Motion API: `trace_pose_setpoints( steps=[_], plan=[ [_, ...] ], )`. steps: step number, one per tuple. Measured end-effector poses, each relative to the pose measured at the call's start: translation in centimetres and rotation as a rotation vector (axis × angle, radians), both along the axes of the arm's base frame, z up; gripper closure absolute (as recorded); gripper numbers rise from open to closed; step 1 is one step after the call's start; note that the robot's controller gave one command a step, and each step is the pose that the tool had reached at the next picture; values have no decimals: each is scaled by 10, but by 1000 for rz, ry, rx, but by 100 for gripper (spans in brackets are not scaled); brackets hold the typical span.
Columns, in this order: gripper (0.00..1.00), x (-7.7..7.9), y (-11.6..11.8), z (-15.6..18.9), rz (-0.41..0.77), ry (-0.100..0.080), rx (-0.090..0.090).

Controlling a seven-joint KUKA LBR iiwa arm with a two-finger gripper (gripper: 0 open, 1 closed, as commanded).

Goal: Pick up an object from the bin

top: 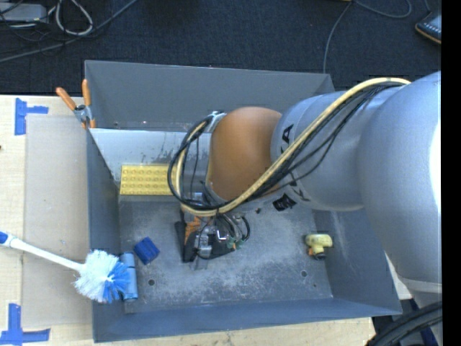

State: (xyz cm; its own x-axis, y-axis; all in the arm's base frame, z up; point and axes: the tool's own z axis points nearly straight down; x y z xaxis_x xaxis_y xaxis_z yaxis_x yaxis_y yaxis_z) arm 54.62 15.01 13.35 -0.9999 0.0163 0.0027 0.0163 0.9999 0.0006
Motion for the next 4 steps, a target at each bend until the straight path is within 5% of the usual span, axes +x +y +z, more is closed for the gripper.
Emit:
trace_pose_setpoints(
  steps=[2,3,4],
  plan=[
    [0,-10,-1,-2,52,-4,-1],
    [0,-49,-15,-16,239,7,1],
    [0,-32,-27,-20,294,1,0]
  ],
)
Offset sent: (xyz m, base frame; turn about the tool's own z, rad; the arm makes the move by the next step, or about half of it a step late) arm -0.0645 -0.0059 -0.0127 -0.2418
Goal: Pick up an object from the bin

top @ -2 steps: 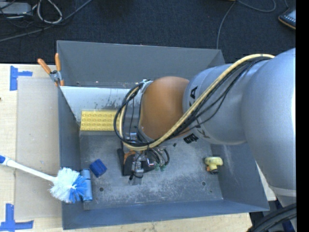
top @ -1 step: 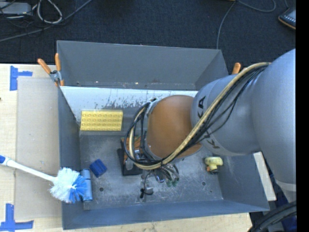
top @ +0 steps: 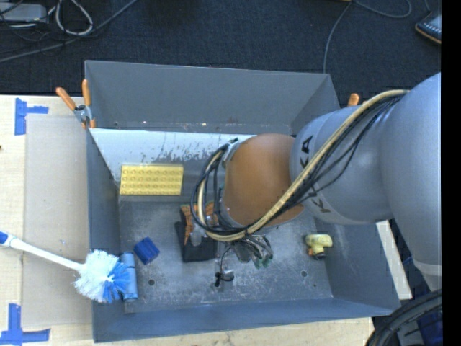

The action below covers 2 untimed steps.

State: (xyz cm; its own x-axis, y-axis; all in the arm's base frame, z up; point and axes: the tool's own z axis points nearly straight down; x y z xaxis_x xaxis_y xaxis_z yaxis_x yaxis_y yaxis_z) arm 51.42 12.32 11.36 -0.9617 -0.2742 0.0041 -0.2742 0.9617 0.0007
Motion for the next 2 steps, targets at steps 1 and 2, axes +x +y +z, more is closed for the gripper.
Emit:
trace_pose_setpoints(
  steps=[1,2],
  plan=[
    [0,6,-2,-3,7,0,1],
    [0,-6,-28,-28,284,0,2]
  ],
)
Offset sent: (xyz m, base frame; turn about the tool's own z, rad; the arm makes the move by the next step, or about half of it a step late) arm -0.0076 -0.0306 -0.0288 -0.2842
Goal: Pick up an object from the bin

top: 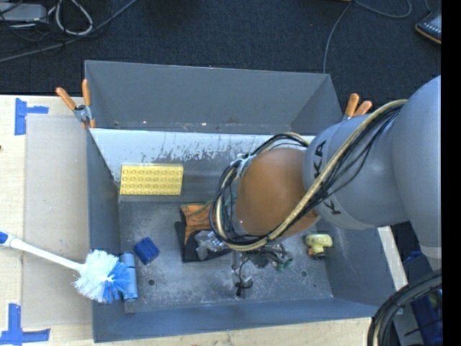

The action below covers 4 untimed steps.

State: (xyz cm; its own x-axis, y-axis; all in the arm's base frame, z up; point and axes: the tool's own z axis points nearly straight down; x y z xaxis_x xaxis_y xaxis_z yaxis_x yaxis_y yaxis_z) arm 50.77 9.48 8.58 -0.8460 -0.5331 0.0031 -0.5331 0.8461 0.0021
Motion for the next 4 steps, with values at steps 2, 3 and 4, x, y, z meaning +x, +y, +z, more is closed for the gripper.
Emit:
trace_pose_setpoints(
  steps=[2,3,4],
  plan=[
    [0,78,-71,26,148,-5,0],
    [0,96,-75,28,394,6,6],
    [0,90,-61,28,513,6,4]
  ],
)
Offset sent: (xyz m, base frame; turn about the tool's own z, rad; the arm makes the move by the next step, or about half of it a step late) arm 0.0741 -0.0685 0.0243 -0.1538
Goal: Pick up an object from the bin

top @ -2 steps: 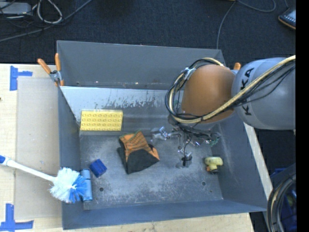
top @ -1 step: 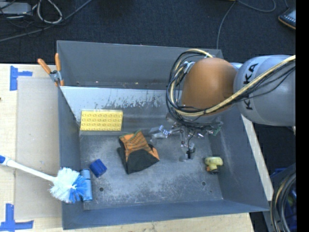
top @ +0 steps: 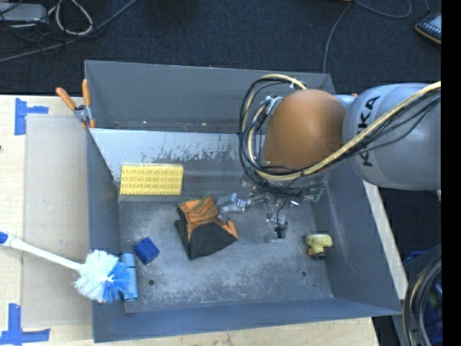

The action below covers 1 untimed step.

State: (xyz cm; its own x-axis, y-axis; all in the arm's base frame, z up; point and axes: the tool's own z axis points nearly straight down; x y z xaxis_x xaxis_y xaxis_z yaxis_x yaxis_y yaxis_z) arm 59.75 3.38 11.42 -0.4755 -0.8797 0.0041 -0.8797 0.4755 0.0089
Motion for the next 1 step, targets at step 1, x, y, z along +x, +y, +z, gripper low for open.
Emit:
trace_pose_setpoints(
  steps=[1],
  plan=[
    [0,6,11,-14,-22,-2,5]
  ],
)
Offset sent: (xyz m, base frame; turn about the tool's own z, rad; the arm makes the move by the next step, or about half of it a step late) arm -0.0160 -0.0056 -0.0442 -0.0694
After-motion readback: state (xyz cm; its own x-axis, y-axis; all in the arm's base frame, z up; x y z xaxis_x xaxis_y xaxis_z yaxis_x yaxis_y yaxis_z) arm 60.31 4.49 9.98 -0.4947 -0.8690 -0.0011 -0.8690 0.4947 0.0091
